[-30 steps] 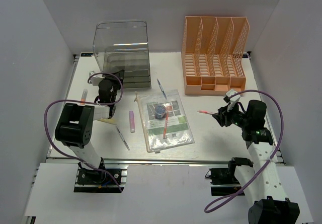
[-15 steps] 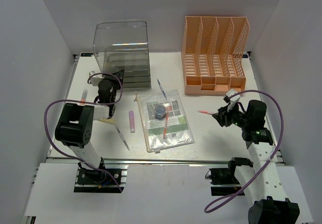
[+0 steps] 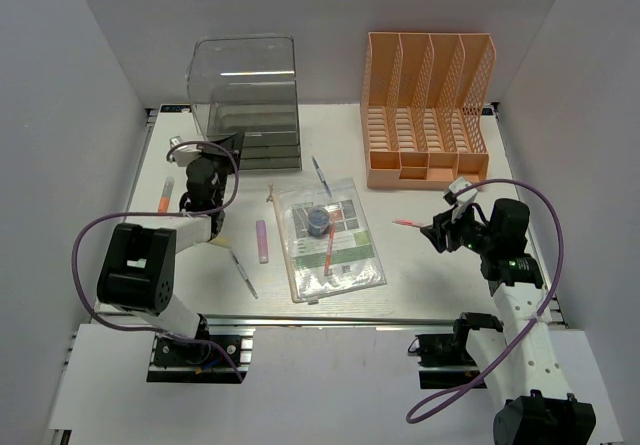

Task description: Organize the desk

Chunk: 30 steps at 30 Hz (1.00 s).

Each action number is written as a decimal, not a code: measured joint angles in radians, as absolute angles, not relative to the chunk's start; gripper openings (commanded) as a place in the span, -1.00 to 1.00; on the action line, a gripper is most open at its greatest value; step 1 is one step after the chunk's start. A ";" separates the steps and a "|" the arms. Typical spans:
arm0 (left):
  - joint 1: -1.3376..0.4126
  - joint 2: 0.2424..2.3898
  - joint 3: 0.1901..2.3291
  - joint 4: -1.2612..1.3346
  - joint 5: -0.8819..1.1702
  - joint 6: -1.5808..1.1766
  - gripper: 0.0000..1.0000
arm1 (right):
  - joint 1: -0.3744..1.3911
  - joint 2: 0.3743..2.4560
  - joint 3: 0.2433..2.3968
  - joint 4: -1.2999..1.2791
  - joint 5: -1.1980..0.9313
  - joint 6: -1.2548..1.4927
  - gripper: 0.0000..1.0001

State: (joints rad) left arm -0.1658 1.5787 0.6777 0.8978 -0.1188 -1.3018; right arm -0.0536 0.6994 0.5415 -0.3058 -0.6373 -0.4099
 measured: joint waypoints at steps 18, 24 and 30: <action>-0.165 1.471 0.678 0.896 -0.089 -1.306 -1.00 | 0.120 0.943 0.665 -0.406 -0.860 -0.638 0.78; -0.165 1.471 0.678 0.896 -0.088 -1.315 -1.00 | 0.348 1.212 0.784 -0.325 -0.761 -0.639 0.78; -0.165 1.471 0.678 0.887 -0.087 -1.317 -1.00 | 0.496 1.450 0.907 -0.228 -0.595 -0.573 0.78</action>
